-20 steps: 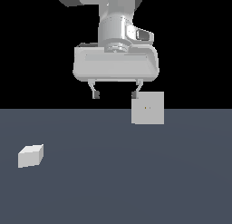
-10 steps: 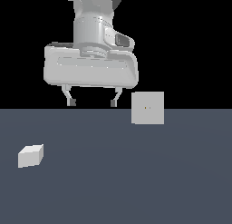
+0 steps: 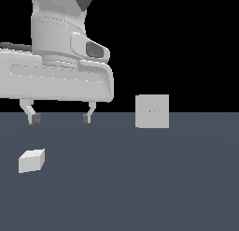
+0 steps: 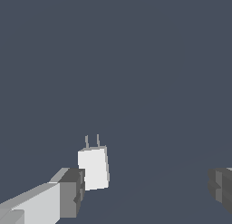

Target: Plug the charger into the wall socket.

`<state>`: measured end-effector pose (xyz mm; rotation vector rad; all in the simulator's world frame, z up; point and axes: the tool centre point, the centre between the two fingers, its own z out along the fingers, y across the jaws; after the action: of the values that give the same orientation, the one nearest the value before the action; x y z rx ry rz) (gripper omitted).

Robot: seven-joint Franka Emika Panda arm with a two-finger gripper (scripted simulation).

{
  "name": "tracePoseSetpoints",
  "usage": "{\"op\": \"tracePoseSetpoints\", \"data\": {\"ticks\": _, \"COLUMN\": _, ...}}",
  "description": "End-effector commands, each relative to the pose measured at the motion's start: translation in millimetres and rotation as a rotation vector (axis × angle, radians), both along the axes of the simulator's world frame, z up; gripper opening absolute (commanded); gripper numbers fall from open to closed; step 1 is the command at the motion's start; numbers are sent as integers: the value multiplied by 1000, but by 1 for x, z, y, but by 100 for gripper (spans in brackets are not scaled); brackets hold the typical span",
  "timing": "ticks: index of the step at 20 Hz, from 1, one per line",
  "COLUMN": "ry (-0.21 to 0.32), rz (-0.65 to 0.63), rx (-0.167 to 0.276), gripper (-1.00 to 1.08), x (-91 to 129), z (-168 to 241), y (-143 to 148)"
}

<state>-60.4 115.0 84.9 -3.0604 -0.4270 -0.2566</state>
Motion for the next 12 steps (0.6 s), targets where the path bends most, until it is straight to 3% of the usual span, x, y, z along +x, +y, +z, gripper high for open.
{"op": "tracePoseSetpoints", "data": {"ticks": 1, "ry": -24, "rz": 34, "rx": 5, "gripper": 100, "x": -6, "z": -6, "y": 12}}
{"op": "tracePoseSetpoints", "data": {"ticks": 12, "ry": -79, "rz": 115, "rx": 12, "gripper": 100, "x": -22, "z": -21, "y": 41}}
